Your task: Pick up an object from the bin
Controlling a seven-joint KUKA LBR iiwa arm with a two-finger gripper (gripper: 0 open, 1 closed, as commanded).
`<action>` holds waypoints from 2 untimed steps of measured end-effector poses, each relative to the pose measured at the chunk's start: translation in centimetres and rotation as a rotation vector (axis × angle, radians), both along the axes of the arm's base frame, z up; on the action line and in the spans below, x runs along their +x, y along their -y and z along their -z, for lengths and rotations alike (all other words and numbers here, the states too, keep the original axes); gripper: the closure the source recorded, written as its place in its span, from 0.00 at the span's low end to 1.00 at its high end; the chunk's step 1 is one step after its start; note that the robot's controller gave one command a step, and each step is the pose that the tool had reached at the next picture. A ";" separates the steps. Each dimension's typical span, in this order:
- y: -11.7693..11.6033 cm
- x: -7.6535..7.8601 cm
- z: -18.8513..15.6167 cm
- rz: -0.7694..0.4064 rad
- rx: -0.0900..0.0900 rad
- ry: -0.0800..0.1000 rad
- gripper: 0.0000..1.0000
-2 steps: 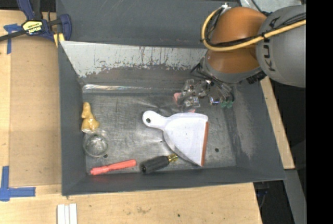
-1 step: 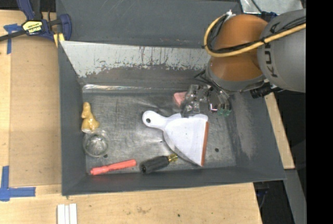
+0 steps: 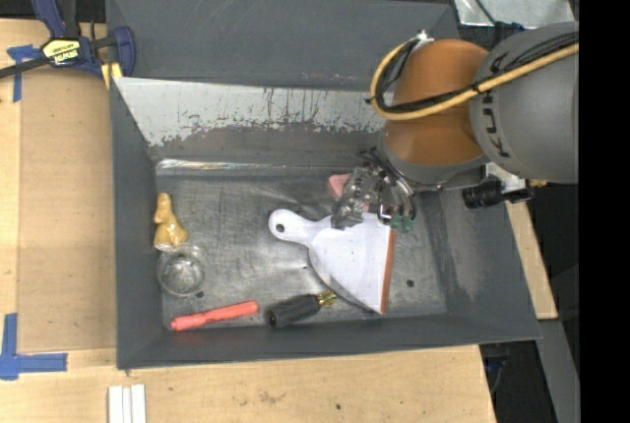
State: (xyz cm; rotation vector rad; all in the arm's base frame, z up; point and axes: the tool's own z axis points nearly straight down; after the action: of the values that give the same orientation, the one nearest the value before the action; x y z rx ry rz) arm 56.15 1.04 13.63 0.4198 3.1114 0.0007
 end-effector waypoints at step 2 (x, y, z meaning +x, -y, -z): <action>1.9 0.2 -0.2 -0.086 0.000 -0.001 0.00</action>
Offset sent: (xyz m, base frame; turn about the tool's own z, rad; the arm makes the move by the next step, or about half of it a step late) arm 0.0010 -0.0199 0.0012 -0.0862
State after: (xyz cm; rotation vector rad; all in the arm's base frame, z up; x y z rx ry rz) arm 56.30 -0.83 13.88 0.2859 3.1278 0.0003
